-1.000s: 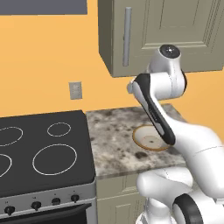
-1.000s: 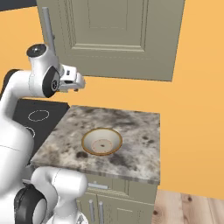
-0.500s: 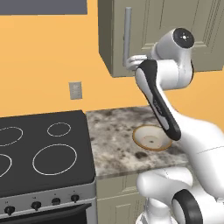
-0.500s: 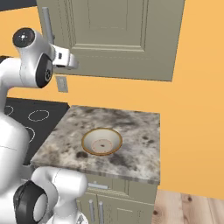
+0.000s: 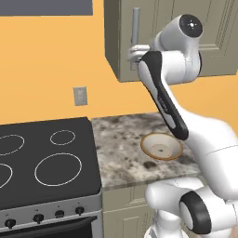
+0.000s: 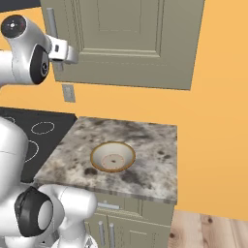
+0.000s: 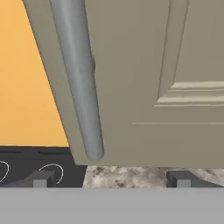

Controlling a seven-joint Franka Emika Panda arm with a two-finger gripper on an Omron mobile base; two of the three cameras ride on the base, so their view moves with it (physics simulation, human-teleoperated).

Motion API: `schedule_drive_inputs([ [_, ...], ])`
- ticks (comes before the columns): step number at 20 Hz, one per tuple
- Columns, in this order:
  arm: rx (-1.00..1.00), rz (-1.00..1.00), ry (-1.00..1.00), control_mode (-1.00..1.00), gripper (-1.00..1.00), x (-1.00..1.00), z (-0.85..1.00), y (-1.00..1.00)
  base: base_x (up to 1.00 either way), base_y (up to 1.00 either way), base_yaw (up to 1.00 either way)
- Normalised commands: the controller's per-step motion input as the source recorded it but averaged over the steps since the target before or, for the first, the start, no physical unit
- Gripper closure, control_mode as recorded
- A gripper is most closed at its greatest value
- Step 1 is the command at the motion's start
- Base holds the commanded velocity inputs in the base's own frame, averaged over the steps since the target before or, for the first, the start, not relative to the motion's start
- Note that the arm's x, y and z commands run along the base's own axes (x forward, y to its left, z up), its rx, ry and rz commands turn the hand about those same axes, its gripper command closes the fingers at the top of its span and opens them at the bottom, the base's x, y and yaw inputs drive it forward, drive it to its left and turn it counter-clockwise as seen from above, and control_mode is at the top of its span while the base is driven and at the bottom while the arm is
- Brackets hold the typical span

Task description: Open the cabinet and setup a tea strainer by placing it in the bowl upright.

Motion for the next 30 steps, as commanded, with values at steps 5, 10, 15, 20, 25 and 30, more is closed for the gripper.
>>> schedule_drive_inputs([
  [5,-0.06,0.00,0.00,-1.00,-1.00,0.59,0.00,0.21,0.00,0.00,0.00],
  [10,-0.07,-0.02,-0.01,-1.00,-1.00,0.51,0.00,0.06,0.00,0.00,0.00],
  [15,-0.02,-0.02,-0.02,-1.00,-1.00,0.23,0.01,0.19,0.00,0.00,0.00],
  [20,0.00,-0.01,-0.05,-1.00,-1.00,0.14,0.00,0.15,0.00,0.00,0.00],
  [25,0.00,0.00,-0.11,-1.00,-1.00,0.21,-0.03,0.01,0.00,0.00,0.00],
  [30,0.00,0.00,-0.05,-1.00,-1.00,0.33,-0.01,0.00,0.00,0.00,0.00],
])
